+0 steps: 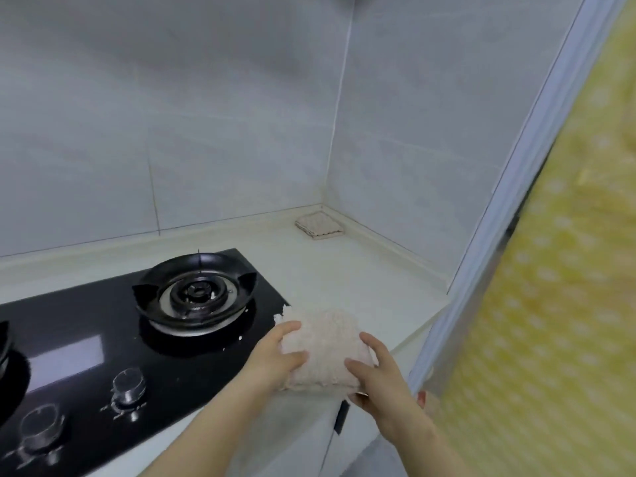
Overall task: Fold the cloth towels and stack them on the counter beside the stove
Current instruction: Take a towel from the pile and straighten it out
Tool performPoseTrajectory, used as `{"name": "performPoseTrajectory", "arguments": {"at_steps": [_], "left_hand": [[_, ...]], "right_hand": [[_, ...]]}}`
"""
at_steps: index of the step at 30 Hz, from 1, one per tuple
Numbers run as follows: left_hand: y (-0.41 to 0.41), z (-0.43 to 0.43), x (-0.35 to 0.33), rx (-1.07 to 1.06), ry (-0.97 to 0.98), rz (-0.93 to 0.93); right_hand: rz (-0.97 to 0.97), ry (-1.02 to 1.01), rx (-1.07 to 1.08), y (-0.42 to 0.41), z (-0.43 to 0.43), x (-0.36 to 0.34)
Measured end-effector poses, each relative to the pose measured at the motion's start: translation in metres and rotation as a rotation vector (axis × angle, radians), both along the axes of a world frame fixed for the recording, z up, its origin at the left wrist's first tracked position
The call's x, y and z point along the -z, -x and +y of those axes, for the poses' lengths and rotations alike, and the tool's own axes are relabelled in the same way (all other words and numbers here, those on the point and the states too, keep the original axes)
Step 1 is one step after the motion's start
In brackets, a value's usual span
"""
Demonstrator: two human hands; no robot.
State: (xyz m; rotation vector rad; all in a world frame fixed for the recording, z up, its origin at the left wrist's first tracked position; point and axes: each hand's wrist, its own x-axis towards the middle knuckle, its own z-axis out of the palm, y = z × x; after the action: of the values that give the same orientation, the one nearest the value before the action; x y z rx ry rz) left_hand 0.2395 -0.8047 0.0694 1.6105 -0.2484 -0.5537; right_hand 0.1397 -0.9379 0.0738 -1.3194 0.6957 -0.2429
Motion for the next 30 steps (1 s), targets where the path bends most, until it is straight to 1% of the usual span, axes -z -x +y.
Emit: {"name": "performPoseTrajectory", "arguments": {"at_steps": [9, 13, 18, 21, 26, 30], "left_hand": [[-0.117, -0.079, 0.008, -0.083, -0.083, -0.048], [-0.167, -0.113, 0.019, -0.173, -0.093, -0.007], [-0.223, -0.152, 0.023, -0.333, -0.074, 0.036], [-0.253, -0.171, 0.028, -0.423, -0.085, 0.07], [-0.299, -0.194, 0.044, -0.52, -0.097, 0.137], [-0.333, -0.2, 0.057, -0.588, -0.109, 0.165]], "right_hand": [[0.008, 0.01, -0.077, -0.13, -0.089, 0.008], [0.03, 0.074, -0.162, -0.197, -0.128, 0.02], [0.079, 0.079, -0.303, -0.281, -0.175, 0.033], [0.115, 0.046, -0.382, -0.325, -0.196, 0.042], [0.152, 0.01, -0.473, -0.387, -0.218, 0.062], [0.163, 0.019, -0.511, -0.43, -0.223, 0.073]]}}
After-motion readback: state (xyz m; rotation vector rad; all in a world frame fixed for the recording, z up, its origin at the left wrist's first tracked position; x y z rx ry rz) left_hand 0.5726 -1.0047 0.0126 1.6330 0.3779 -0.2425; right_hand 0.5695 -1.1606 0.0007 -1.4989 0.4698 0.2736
